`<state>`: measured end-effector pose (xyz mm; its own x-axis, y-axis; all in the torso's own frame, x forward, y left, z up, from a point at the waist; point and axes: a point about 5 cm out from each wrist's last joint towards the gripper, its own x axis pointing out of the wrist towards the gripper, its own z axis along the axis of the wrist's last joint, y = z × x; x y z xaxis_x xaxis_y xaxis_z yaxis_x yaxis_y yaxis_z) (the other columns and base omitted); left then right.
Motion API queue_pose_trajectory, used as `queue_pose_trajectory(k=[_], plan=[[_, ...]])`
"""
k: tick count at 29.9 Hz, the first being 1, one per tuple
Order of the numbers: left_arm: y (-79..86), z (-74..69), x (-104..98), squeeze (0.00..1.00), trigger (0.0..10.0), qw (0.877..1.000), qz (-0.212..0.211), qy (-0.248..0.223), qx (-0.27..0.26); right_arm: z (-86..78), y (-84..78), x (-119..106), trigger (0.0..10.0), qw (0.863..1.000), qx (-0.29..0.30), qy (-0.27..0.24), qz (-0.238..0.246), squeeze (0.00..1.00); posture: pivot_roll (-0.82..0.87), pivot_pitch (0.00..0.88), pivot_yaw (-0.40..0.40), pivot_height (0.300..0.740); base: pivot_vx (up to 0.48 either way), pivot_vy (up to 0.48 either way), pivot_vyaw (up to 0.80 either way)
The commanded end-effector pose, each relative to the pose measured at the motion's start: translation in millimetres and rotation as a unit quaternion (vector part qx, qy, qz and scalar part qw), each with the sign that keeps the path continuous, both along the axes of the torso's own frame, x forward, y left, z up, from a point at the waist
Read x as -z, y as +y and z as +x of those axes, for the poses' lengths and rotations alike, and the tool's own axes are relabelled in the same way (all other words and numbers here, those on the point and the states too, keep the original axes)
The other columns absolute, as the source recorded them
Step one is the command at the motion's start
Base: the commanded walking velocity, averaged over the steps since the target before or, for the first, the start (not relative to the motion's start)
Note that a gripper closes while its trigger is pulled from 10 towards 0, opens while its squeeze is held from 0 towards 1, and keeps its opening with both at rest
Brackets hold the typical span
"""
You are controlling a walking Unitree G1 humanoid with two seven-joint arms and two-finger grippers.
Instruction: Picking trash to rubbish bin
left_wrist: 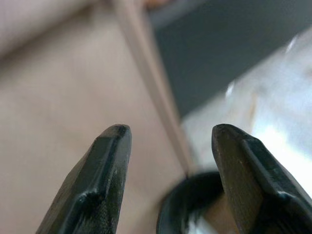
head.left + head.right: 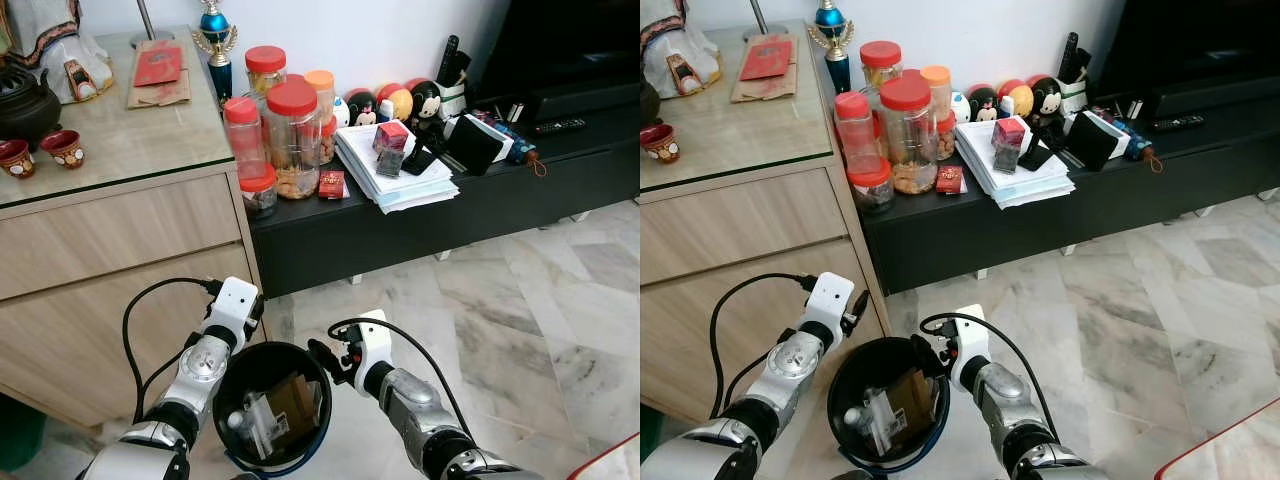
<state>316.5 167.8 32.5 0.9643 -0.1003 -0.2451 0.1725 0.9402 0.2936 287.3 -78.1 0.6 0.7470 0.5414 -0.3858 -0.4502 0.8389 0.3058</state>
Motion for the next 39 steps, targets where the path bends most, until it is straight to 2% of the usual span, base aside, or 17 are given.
queue_pose_trajectory(k=[1,2,3,4,5,7,8,10,13,20,33,39], plan=[[19.7,-19.1,23,0.0,10.0,0.997,0.007,0.059,-0.046,-6.8,-5.6,9,10.0,1.0,0.014,0.017,-0.014,0.0,0.11,0.119,0.0,0.74,0.0,0.0,0.0],[33.6,-35.6,39,0.0,10.0,0.992,0.005,0.099,-0.082,-13.0,-12.0,17,10.0,0.998,0.029,0.033,-0.034,0.0,0.11,0.12,0.0,0.74,0.0,0.0,0.0],[33.6,-35.6,39,0.0,10.0,0.992,0.005,0.099,-0.082,-13.0,-12.0,17,10.0,0.998,0.029,0.033,-0.034,0.0,0.11,0.12,0.0,0.74,0.0,0.0,0.0],[51.5,-58.5,57,0.0,10.0,0.981,-0.003,0.141,-0.134,-20.7,-22.0,26,10.0,0.995,0.057,0.051,-0.057,0.0,0.11,0.121,0.002,0.74,0.0,0.0,0.0],[59.5,-70.1,64,0.0,10.0,0.975,0.004,0.16,-0.153,-24.4,-26.9,30,10.0,0.993,0.068,0.058,-0.073,0.0,0.11,0.122,0.003,0.74,0.0,0.0,0.0],[68.6,-83.9,72,0.0,10.0,0.968,0.015,0.181,-0.174,-29.7,-34.0,36,10.0,0.99,0.084,0.068,-0.094,0.0,0.12,0.123,0.003,0.74,0.0,0.0,0.0],[76.3,-98.4,80,0.0,10.0,0.958,0.003,0.201,-0.204,-33.6,-39.5,40,10.0,0.987,0.1,0.077,-0.101,0.0,0.12,0.123,0.003,0.74,0.0,0.0,0.0],[81.7,-110.9,86,0.0,10.0,0.951,0.002,0.216,-0.22,-37.5,-44.7,43,10.0,0.984,0.112,0.083,-0.113,0.0,0.12,0.124,0.001,0.74,0.0,0.0,0.0],[83.7,-124.3,93,0.0,10.0,0.947,0.012,0.231,-0.222,-46.3,-53.1,51,10.0,0.977,0.128,0.1,-0.136,0.0,0.12,0.124,0.0,0.74,0.0,0.0,0.0],[81.3,-132.5,99,0.0,10.0,0.942,0.01,0.249,-0.226,-61.2,-60.7,62,10.0,0.967,0.146,0.135,-0.161,0.0,0.12,0.116,0.0,0.74,0.0,0.0,0.0],[76.1,-130.0,98,0.0,10.0,0.945,0.006,0.243,-0.219,-67.3,-60.0,66,10.0,0.964,0.15,0.143,-0.163,0.0,0.12,0.125,-0.009,0.74,0.0,0.0,0.0],[76.6,-131.1,99,0.0,10.0,0.944,0.004,0.241,-0.225,-73.8,-65.0,70,10.0,0.962,0.156,0.152,-0.167,0.0,0.12,0.152,-0.018,0.74,-0.257,0.0,0.0]])
